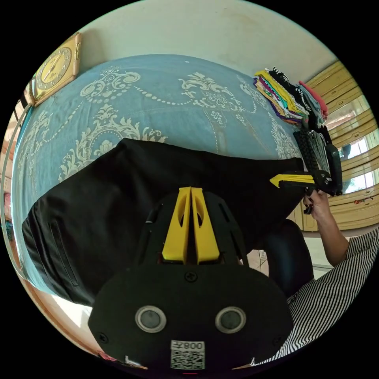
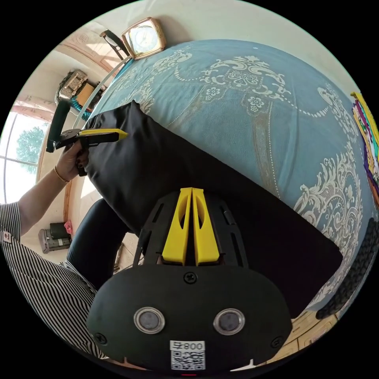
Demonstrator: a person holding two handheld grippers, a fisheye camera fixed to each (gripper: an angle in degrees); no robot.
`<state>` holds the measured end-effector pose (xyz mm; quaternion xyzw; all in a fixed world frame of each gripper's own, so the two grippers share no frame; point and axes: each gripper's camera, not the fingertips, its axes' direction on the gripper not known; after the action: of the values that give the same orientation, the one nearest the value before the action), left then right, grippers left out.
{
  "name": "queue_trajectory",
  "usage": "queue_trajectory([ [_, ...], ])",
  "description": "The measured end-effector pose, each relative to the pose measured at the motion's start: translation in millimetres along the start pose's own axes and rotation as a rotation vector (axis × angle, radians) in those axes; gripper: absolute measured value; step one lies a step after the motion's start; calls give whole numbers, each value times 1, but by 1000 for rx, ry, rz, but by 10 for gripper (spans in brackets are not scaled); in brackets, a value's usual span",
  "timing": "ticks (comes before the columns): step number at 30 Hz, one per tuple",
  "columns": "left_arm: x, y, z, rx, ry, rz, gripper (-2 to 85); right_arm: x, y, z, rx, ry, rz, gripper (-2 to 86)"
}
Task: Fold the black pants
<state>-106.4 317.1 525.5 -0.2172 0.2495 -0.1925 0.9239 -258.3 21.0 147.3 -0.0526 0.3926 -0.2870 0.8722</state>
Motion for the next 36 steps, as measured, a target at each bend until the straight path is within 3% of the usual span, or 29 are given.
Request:
queue_trajectory([
  [5, 57, 10, 18, -178, -34, 67, 0, 13, 65, -18, -6, -3, 22, 1],
  [8, 77, -4, 10, -162, -32, 15, 0, 31, 101, -4, -70, 40, 60, 1],
  [12, 134, -29, -19, -102, 15, 96, 0, 49, 141, -32, 36, -11, 102, 1],
  [16, 194, -52, 3, -243, 2, 158, 1, 73, 179, -21, -40, -10, 129, 1],
  [19, 229, -71, -10, -236, -1, 186, 1, 97, 210, -29, 19, -101, 189, 1],
  [22, 271, -90, -21, -211, 53, 248, 1, 120, 249, -51, 99, -65, 243, 1],
  [27, 323, -117, -8, -293, -3, 257, 1, 185, 322, -83, 242, -14, 428, 2],
  [30, 349, -135, -19, -306, -9, 254, 1, 223, 351, -75, 202, -103, 482, 5],
  [36, 418, -190, -45, -215, 78, 347, 7, 260, 443, -98, 455, -125, 704, 36],
])
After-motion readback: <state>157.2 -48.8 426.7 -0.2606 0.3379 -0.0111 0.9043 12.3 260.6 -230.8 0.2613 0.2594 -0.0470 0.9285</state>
